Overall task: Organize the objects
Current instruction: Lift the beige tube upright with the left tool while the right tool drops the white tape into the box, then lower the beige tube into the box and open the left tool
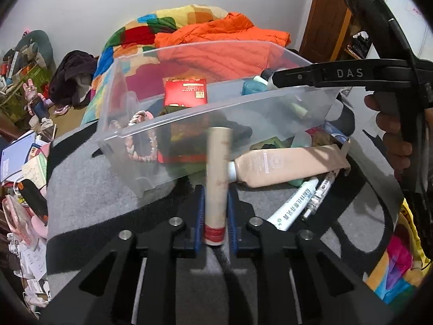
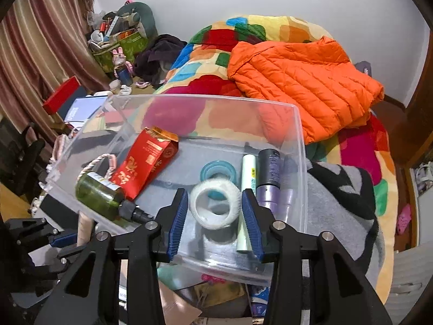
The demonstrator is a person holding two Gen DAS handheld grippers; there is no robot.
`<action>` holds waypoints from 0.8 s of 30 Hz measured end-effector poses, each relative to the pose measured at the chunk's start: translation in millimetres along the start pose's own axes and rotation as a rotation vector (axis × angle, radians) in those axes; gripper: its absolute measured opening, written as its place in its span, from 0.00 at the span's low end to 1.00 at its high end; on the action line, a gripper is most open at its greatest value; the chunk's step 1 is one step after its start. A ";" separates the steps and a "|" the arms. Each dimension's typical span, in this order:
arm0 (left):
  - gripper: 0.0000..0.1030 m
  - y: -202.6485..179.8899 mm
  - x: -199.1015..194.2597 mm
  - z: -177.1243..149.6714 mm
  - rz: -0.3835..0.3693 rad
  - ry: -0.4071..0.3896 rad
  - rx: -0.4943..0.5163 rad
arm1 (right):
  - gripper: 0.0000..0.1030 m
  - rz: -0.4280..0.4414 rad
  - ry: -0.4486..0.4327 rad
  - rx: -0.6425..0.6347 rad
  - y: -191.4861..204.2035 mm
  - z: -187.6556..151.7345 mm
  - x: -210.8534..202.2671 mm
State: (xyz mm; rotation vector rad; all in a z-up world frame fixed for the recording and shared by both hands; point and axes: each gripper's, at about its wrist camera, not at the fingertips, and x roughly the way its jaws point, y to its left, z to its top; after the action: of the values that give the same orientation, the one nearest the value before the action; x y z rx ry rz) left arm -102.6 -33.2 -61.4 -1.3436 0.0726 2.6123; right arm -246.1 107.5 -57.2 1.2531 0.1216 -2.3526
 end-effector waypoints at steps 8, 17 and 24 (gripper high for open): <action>0.14 -0.8 -38.4 5.3 -0.012 -0.100 -0.018 | 0.53 0.032 -0.049 0.002 0.5 -5.2 -22.4; 0.14 12.4 -62.6 41.2 -0.040 -0.168 -0.081 | 0.61 0.049 -0.152 0.068 -20.6 -17.0 -65.7; 0.14 31.1 -52.0 75.2 -0.042 -0.153 -0.140 | 0.62 0.012 -0.162 0.113 -43.7 -37.8 -78.3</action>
State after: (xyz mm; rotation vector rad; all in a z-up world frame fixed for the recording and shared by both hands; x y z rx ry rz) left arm -139.6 -61.6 23.2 -1.1671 -0.1625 2.7184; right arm -199.6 185.5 -22.1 1.1048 -0.0718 -2.4684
